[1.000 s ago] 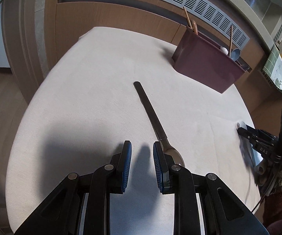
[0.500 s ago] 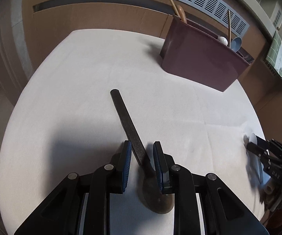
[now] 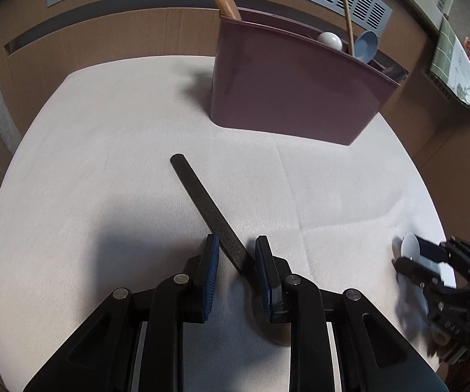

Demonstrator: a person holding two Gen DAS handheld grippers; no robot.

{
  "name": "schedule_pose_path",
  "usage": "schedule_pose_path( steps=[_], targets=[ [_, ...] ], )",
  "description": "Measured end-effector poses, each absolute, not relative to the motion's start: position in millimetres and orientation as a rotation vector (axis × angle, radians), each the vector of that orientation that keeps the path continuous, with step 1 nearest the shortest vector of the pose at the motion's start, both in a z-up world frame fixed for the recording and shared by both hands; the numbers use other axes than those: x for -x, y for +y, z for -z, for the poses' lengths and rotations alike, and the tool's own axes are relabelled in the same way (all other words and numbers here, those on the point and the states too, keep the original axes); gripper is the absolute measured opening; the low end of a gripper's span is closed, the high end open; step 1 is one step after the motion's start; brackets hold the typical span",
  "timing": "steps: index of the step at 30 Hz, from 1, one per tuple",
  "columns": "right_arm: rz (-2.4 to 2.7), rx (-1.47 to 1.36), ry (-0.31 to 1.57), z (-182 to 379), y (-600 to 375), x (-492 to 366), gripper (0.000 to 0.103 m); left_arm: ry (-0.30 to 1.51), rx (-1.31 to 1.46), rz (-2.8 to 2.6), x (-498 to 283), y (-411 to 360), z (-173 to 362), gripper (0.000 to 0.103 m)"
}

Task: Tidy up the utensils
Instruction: 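Lift both spoons over the holder and release them into it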

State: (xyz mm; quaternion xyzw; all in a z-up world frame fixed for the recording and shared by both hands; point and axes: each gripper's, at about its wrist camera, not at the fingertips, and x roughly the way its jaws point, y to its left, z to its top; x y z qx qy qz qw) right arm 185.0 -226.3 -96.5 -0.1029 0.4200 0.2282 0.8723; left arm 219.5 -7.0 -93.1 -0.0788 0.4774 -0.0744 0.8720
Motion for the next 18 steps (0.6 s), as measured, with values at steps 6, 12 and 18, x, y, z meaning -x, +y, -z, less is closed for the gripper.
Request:
schedule_pose_path(
  steps=[6, 12, 18],
  targets=[
    [-0.476, 0.207, 0.876, 97, -228, -186, 0.031, 0.988, 0.094, 0.112, -225, -18, 93, 0.024],
    [-0.466, 0.244, 0.868, 97, -224, -182, 0.031, 0.956, -0.054, 0.118, -200, -15, 93, 0.024],
    [-0.461, 0.27, 0.867, 96, -219, -181, 0.032, 0.975, -0.002, 0.1, -187, 22, 94, 0.026]
  ],
)
